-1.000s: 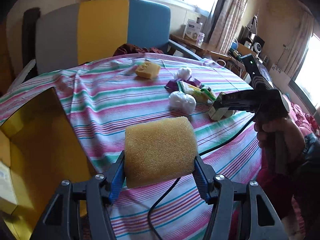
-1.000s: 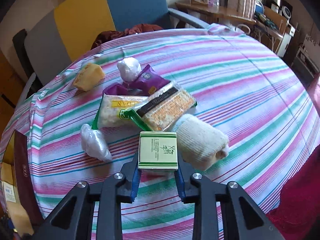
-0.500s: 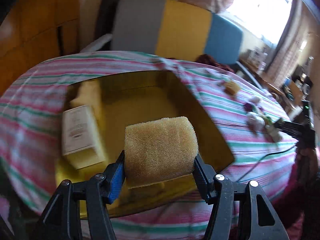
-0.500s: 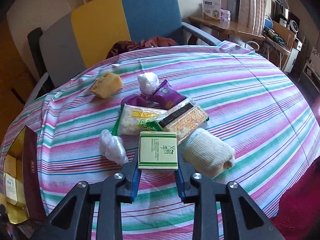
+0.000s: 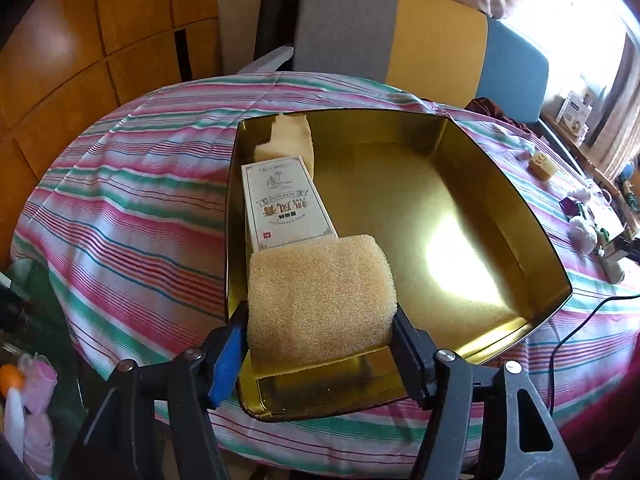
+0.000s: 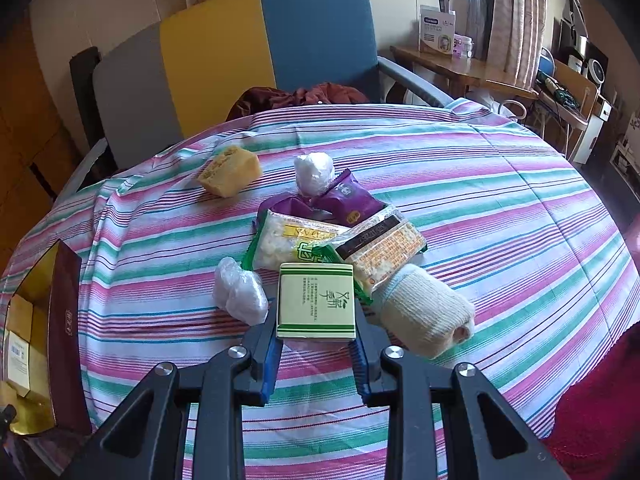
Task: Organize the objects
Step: 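Drop the sponge into the gold tray with the left gripper while the right grasps the green box, then carry the small green box into the gold tray and open the right gripper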
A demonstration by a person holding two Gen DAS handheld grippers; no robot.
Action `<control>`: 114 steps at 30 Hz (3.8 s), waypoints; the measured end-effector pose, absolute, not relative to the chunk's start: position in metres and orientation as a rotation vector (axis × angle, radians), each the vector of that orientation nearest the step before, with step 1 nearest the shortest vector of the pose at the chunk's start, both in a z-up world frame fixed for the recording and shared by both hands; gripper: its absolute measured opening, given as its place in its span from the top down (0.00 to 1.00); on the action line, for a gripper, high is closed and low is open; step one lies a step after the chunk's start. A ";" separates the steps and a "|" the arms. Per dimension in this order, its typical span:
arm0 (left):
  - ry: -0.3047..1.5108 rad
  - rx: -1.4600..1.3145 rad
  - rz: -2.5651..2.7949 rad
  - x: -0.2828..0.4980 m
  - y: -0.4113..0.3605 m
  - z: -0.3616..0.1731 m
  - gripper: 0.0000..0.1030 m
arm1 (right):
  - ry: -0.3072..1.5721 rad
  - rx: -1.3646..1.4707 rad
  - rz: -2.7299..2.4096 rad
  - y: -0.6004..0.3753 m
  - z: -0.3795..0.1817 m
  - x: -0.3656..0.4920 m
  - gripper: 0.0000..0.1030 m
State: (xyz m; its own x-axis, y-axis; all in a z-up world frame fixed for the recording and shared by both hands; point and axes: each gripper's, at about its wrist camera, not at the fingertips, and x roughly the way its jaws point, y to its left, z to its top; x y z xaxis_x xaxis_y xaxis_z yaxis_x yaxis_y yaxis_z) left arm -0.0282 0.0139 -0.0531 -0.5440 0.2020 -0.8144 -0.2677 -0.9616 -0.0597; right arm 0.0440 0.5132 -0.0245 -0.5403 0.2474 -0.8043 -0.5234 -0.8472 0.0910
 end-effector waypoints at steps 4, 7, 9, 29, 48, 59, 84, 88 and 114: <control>0.092 -1.304 2.557 -0.027 0.010 -0.049 0.32 | 0.437 -1.162 2.382 0.512 -0.023 0.044 0.72; 0.095 -1.275 2.585 -0.024 0.007 -0.045 0.29 | 0.429 -1.156 2.383 0.511 -0.022 0.045 0.72; 0.087 -1.261 2.601 -0.023 0.002 -0.042 0.29 | 0.421 -1.151 2.387 0.509 -0.021 0.045 0.72; 0.060 -1.140 2.754 -0.014 -0.007 -0.022 0.24 | 0.332 -1.208 2.370 0.497 -0.026 0.039 0.72; 0.081 -1.177 2.743 -0.014 -0.004 -0.033 0.23 | 0.338 -1.170 2.575 0.436 0.012 0.043 0.72; 0.021 -1.208 2.749 -0.020 -0.016 -0.036 0.23 | 0.207 -1.240 2.931 0.317 0.052 0.019 0.72; -0.093 -1.254 2.820 -0.039 -0.054 -0.039 0.18 | -0.181 -1.910 3.007 0.094 -0.048 -0.025 0.72; -0.100 -1.261 2.822 -0.041 -0.056 -0.040 0.18 | -0.102 -1.929 3.025 0.092 -0.052 -0.029 0.69; -0.065 -1.163 2.854 -0.035 -0.050 -0.017 0.15 | 0.320 -1.558 3.032 0.202 -0.007 0.003 0.37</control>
State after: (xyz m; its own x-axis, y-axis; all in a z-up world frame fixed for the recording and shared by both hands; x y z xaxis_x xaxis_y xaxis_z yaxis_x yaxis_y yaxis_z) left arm -0.0354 -0.0497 -0.0172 -0.7140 0.0708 -0.6965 -0.0388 -0.9973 -0.0616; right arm 0.0035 0.2023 -0.0072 -0.5547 -0.3301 -0.7638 0.1632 -0.9433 0.2891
